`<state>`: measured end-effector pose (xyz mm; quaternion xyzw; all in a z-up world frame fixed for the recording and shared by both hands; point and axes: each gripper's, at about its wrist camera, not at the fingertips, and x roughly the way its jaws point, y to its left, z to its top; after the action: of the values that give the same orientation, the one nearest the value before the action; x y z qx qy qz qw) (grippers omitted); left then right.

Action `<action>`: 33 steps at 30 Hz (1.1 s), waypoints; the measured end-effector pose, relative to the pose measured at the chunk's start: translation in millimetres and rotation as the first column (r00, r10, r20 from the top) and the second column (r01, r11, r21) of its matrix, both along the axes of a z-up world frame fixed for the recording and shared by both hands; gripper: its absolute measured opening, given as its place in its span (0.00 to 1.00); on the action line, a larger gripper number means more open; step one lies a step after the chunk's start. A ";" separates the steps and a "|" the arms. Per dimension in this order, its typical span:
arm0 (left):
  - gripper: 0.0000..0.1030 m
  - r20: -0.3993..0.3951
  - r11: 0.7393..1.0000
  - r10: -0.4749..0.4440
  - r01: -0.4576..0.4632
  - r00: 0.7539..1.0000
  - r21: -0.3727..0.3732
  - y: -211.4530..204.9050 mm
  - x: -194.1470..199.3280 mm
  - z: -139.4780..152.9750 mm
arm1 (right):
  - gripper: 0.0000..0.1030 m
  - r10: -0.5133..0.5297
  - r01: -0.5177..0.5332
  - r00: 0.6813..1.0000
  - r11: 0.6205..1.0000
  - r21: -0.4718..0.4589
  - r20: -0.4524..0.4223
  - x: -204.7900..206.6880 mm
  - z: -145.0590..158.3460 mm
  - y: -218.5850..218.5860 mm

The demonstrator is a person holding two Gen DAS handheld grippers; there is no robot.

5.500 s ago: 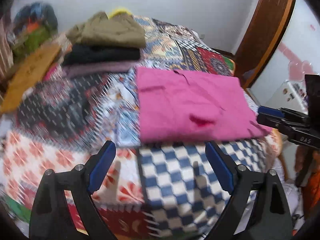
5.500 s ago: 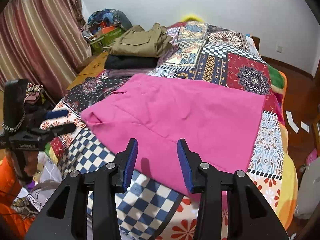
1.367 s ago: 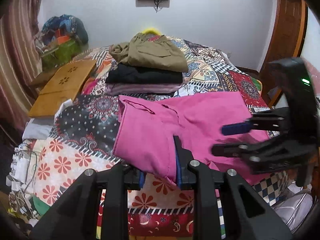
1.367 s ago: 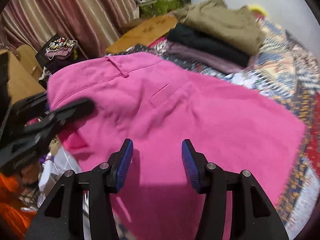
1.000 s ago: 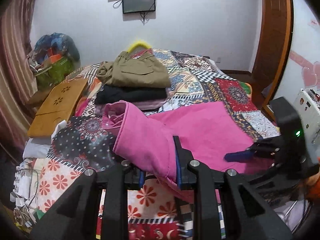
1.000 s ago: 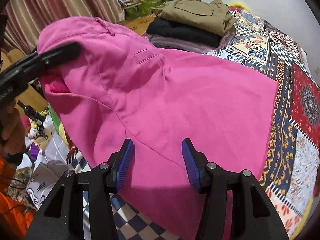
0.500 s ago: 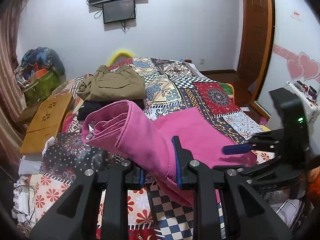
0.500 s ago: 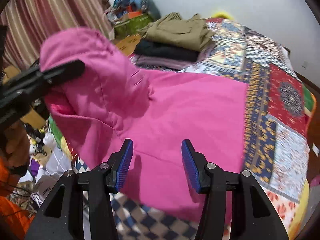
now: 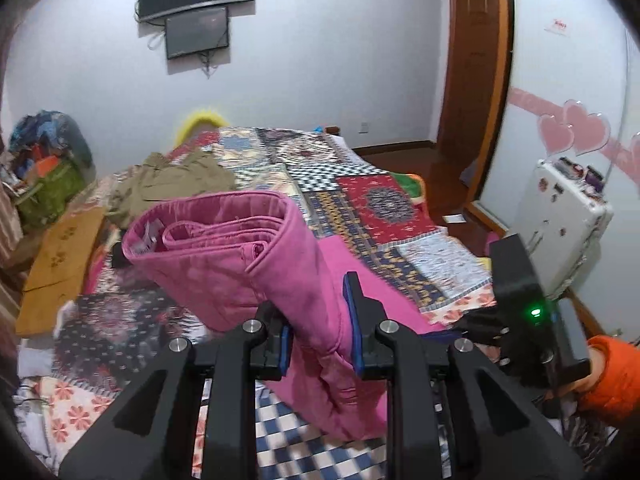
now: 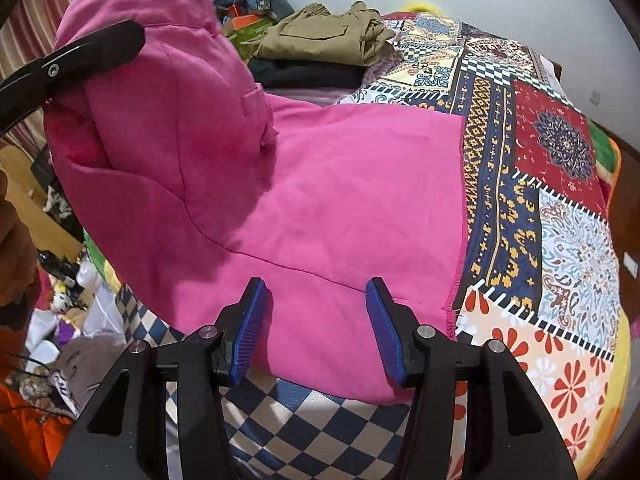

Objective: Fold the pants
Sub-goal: 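Carry the folded pink pants with the left gripper toward the clothes stack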

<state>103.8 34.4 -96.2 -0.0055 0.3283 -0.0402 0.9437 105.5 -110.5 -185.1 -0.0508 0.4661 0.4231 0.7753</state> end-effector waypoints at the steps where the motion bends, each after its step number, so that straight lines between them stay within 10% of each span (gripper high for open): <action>1: 0.22 -0.007 1.000 -0.012 0.012 1.000 -0.023 -1.7 3.1 0.2 | 0.48 -0.003 0.003 1.000 1.000 0.009 -0.008 0.8 -1.4 -1.5; 12: 0.22 -0.051 0.993 -0.083 0.079 0.995 -0.085 -15.6 25.4 -7.2 | 0.48 -0.079 0.078 0.997 0.995 0.064 0.016 6.6 28.8 -34.1; 33: 0.22 -0.141 0.971 -0.218 0.200 0.966 -0.132 -58.8 54.1 -21.6 | 0.48 -0.072 0.074 0.995 0.997 0.016 -0.066 2.3 -2.5 -44.3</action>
<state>157.9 -24.5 -117.8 -0.0287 0.3961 -0.1583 0.9040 107.9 -154.8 -187.6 -0.0124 0.4889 0.4004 0.7749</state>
